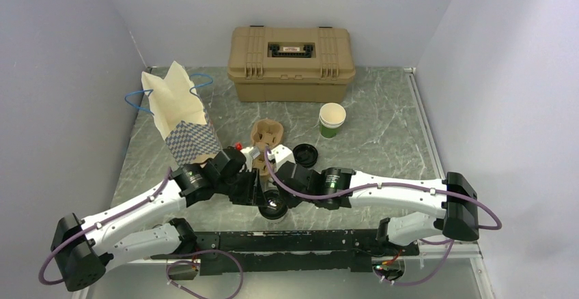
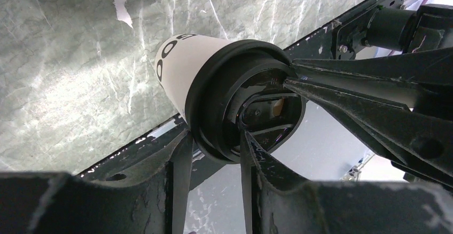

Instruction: Pack the takeout coffee

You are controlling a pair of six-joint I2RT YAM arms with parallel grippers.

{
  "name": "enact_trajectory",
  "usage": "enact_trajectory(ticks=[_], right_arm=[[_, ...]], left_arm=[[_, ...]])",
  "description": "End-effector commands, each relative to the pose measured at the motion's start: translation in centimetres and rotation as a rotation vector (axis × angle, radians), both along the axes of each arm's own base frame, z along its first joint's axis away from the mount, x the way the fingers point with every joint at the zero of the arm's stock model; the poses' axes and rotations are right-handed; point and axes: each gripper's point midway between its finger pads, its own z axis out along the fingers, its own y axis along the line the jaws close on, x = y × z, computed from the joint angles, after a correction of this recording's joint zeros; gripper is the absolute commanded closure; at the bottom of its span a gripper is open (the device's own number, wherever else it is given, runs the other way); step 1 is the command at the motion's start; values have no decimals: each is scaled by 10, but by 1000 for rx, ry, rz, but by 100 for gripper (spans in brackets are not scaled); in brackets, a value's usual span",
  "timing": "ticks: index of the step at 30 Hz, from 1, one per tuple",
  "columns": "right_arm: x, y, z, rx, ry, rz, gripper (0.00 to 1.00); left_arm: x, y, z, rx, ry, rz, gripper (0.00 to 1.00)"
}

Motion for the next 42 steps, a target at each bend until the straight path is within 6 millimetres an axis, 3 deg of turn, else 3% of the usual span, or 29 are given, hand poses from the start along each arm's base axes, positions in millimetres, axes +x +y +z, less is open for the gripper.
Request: enact_trajectory(ticks=[1, 5, 13, 22, 30, 36, 42], right_arm=[[-73, -48, -84, -285, 284, 107, 100], [-69, -43, -76, -264, 256, 88, 100], [-40, -25, -25, -166, 108, 25, 100], [-8, -2, 42, -18, -54, -33, 86], [7, 6, 83, 79, -130, -66, 72], [-5, -5, 76, 62, -76, -39, 59], [-34, -18, 61, 95, 38, 44, 55]], left_arm=[[-7, 15, -34, 88, 46, 22, 61], [-7, 16, -31, 86, 37, 25, 62], [3, 11, -11, 70, -7, 29, 63], [7, 2, -6, 53, -8, 31, 63], [10, -2, -3, 68, -10, 32, 63], [11, -3, 1, 80, -17, 38, 63], [7, -5, 0, 87, -21, 45, 62]])
